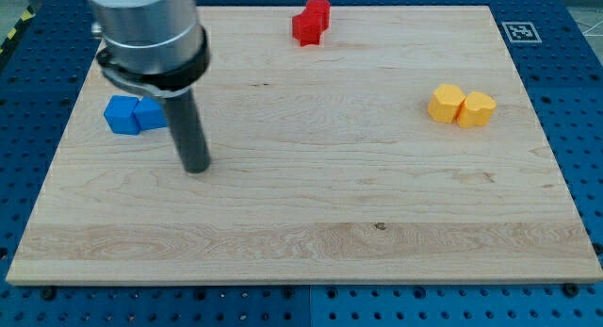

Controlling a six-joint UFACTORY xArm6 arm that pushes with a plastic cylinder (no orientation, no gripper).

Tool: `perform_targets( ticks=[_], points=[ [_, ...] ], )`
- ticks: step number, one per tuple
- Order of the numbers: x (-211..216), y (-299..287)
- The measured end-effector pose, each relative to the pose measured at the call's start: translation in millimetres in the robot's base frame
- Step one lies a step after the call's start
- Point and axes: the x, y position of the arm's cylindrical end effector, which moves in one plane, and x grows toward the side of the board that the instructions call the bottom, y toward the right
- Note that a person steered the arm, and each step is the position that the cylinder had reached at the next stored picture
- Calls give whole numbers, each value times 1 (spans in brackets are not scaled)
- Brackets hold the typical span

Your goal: Move the blue cube along with the blue triangle right

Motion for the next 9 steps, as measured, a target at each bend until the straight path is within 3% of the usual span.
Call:
perform_targets(
  ticks=[2,4,9],
  points=[
    [-15,-104],
    [-66,-135],
    [-79,-65]
  ],
)
